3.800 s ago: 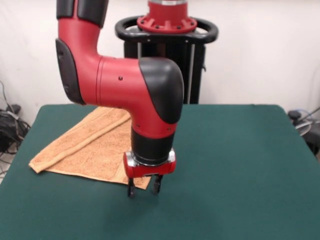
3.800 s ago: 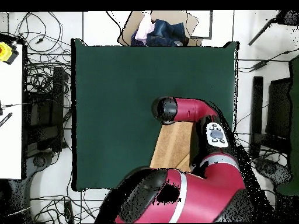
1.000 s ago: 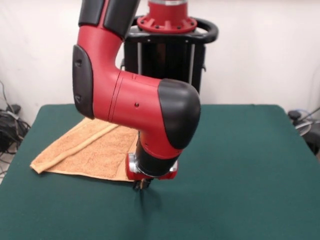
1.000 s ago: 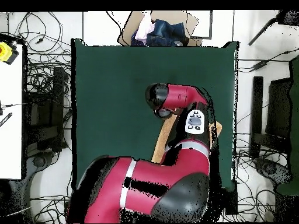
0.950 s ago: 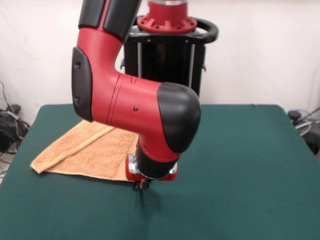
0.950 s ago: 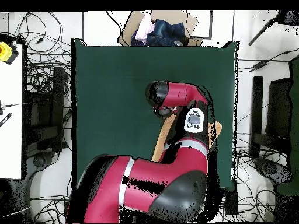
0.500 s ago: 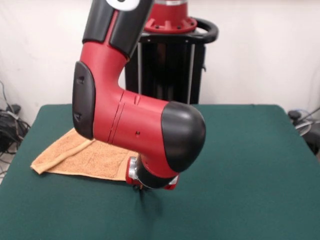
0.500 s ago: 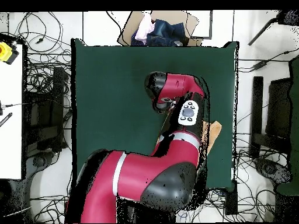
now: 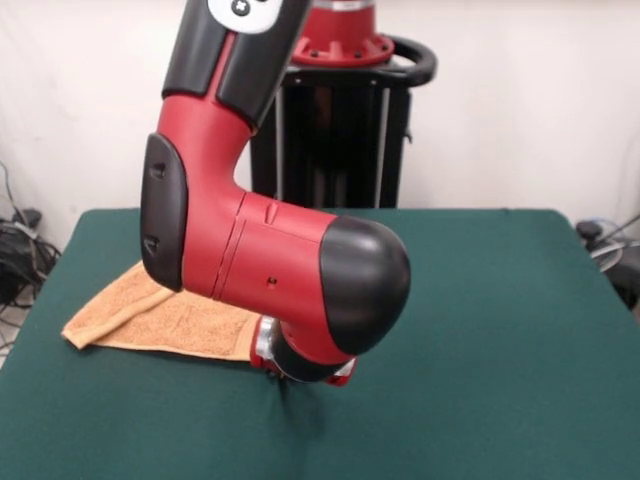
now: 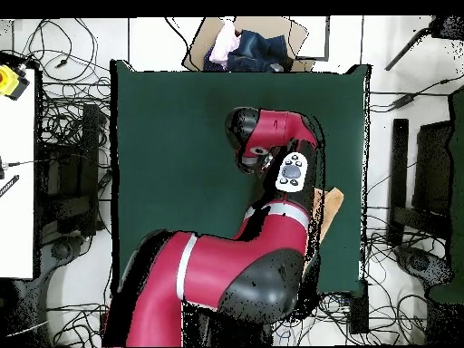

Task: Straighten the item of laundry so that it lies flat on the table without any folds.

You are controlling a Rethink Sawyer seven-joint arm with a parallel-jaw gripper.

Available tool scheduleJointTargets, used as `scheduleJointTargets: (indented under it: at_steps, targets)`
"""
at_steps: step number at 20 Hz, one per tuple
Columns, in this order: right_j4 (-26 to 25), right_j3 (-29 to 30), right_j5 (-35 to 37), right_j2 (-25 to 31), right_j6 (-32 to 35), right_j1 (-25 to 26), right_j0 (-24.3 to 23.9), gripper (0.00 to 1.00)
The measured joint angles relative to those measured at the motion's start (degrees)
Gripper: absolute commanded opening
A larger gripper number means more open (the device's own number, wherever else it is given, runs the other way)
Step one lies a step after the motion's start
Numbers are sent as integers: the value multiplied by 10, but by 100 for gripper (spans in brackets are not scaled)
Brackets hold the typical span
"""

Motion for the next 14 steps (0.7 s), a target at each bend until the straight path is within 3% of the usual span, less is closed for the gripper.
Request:
scheduleJointTargets:
  at_steps: [3, 10, 14]
  targets:
    - [0, 24, -24, 7, 0, -14, -4, 0]
    - [0, 151, -162, 38, 0, -90, -21, 0]
    - [-1, 177, -184, 41, 0, -111, -22, 0]
